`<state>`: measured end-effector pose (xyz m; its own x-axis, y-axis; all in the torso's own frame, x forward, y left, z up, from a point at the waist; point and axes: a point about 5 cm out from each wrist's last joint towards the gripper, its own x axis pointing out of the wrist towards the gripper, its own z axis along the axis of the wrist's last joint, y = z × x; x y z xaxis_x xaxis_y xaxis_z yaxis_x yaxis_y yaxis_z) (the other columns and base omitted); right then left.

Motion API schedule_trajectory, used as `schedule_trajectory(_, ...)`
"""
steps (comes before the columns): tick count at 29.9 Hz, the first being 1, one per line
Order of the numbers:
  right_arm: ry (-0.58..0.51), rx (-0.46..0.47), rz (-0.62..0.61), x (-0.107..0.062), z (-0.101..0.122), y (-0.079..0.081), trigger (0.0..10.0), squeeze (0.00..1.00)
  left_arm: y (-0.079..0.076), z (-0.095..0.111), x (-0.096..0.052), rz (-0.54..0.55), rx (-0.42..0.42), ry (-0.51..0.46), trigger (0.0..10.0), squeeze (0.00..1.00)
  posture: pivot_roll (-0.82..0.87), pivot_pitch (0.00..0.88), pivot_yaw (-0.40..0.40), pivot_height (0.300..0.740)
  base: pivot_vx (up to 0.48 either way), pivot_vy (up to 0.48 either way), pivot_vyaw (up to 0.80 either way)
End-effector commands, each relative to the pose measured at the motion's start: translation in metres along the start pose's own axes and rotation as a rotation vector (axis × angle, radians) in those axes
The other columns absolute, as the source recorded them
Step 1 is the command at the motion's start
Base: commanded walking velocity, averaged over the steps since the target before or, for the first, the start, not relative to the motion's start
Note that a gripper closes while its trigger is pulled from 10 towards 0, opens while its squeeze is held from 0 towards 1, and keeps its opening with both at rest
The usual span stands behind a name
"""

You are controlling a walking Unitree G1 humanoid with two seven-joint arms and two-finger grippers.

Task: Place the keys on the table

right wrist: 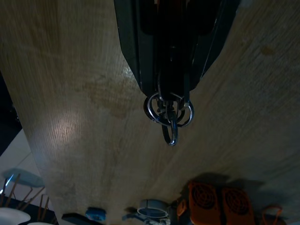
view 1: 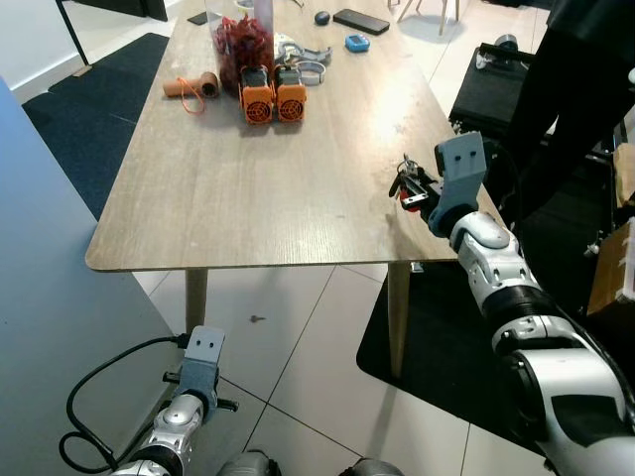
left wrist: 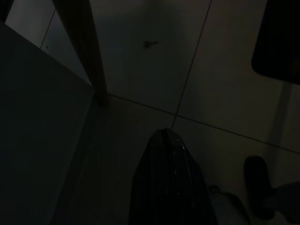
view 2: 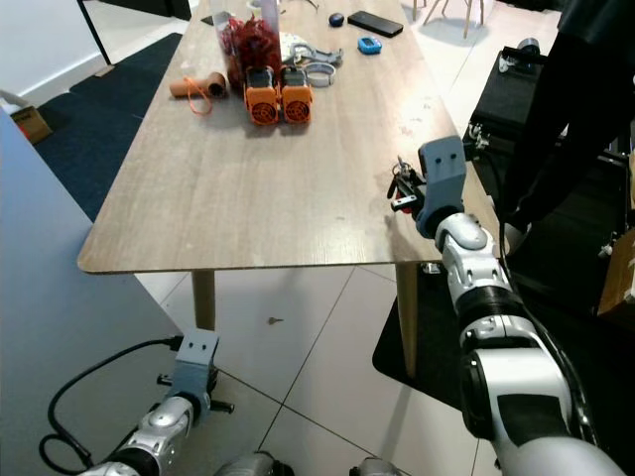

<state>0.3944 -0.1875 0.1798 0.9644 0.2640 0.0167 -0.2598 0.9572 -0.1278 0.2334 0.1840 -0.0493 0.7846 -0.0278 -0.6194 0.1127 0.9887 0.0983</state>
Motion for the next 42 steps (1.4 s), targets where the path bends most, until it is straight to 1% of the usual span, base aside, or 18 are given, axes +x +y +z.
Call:
schedule_trajectory(1, -0.009, -0.024, 0.005, 0.001, 0.003, -0.002, 10.0, 0.0, 0.004, -0.007, -0.003, 0.008, 0.012, 0.018, 10.0, 0.0, 0.08, 0.135, 0.0, 0.74, 0.0, 0.0, 0.0)
schedule_trajectory(4, -0.026, -0.017, 0.037, 0.005, 0.008, 0.002, 10.0, 0.0, 0.005, -0.007, -0.003, 0.017, 0.017, 0.022, 10.0, 0.0, 0.08, 0.137, 0.0, 0.74, 0.0, 0.0, 0.0)
schedule_trajectory(6, -0.041, -0.001, 0.098, 0.008, 0.011, 0.012, 10.0, 0.0, 0.006, -0.007, -0.003, 0.02, 0.02, 0.024, 10.0, 0.0, 0.08, 0.137, 0.001, 0.74, 0.0, 0.0, 0.0)
schedule_trajectory(9, -0.05, 0.011, 0.172, 0.01, 0.011, 0.024, 10.0, 0.0, 0.006, -0.007, -0.003, 0.022, 0.021, 0.023, 10.0, 0.0, 0.08, 0.136, 0.0, 0.74, 0.0, 0.0, 0.0)
schedule_trajectory(13, -0.046, -0.001, 0.211, 0.01, 0.008, 0.032, 10.0, 0.0, 0.006, -0.007, -0.003, 0.023, 0.02, 0.023, 10.0, 0.0, 0.08, 0.134, 0.002, 0.74, 0.0, 0.0, 0.0)
schedule_trajectory(25, -0.035, -0.002, 0.22, 0.01, 0.006, 0.03, 10.0, 0.0, 0.004, -0.005, -0.002, 0.02, 0.018, 0.02, 10.0, 0.0, 0.08, 0.129, 0.002, 0.74, 0.0, 0.0, 0.0)
schedule_trajectory(26, -0.034, 0.002, 0.225, 0.01, 0.006, 0.03, 10.0, 0.38, 0.004, -0.005, -0.002, 0.017, 0.016, 0.019, 10.0, 0.0, 0.08, 0.128, 0.002, 0.74, 0.0, 0.0, 0.0)
schedule_trajectory(27, -0.034, 0.002, 0.225, 0.01, 0.006, 0.03, 10.0, 0.38, 0.004, -0.005, -0.002, 0.017, 0.016, 0.019, 10.0, 0.0, 0.08, 0.128, 0.002, 0.74, 0.0, 0.0, 0.0)
schedule_trajectory(28, -0.033, 0.005, 0.229, 0.01, 0.006, 0.03, 10.0, 0.9, 0.004, -0.005, -0.002, 0.016, 0.015, 0.019, 10.0, 0.0, 0.08, 0.128, 0.002, 0.74, 0.0, 0.0, 0.0)
schedule_trajectory(29, -0.033, 0.007, 0.231, 0.01, 0.006, 0.03, 10.0, 0.9, 0.004, -0.005, -0.002, 0.015, 0.015, 0.019, 10.0, 0.0, 0.08, 0.128, 0.002, 0.74, 0.0, 0.0, 0.0)
schedule_trajectory(30, -0.032, 0.008, 0.233, 0.01, 0.006, 0.031, 10.0, 1.0, 0.003, -0.004, -0.002, 0.014, 0.014, 0.019, 10.0, 0.0, 0.08, 0.126, 0.001, 0.74, 0.0, 0.0, 0.0)
schedule_trajectory(34, -0.026, -0.005, 0.228, 0.01, 0.006, 0.031, 10.0, 1.0, 0.003, -0.004, -0.001, 0.012, 0.012, 0.018, 10.0, 0.0, 0.08, 0.125, 0.0, 0.74, 0.0, 0.0, 0.0)
schedule_trajectory(35, -0.024, -0.011, 0.224, 0.011, 0.006, 0.03, 10.0, 0.0, 0.002, -0.004, -0.001, 0.013, 0.011, 0.018, 10.0, 0.0, 0.08, 0.123, -0.001, 0.74, 0.0, 0.0, 0.0)
schedule_trajectory(38, -0.026, -0.018, 0.216, 0.011, 0.007, 0.029, 10.0, 0.0, 0.003, -0.004, -0.001, 0.013, 0.011, 0.018, 10.0, 0.0, 0.08, 0.123, -0.001, 0.74, 0.0, 0.0, 0.0)
schedule_trajectory(41, -0.055, -0.006, 0.173, 0.011, 0.013, 0.021, 10.0, 0.0, 0.003, -0.004, -0.001, 0.016, 0.01, 0.02, 10.0, 0.0, 0.08, 0.118, -0.003, 0.74, 0.0, 0.0, 0.0)
schedule_trajectory(42, -0.055, -0.006, 0.173, 0.011, 0.013, 0.021, 10.0, 0.0, 0.003, -0.004, -0.001, 0.016, 0.01, 0.02, 10.0, 0.0, 0.08, 0.118, -0.003, 0.74, 0.0, 0.0, 0.0)
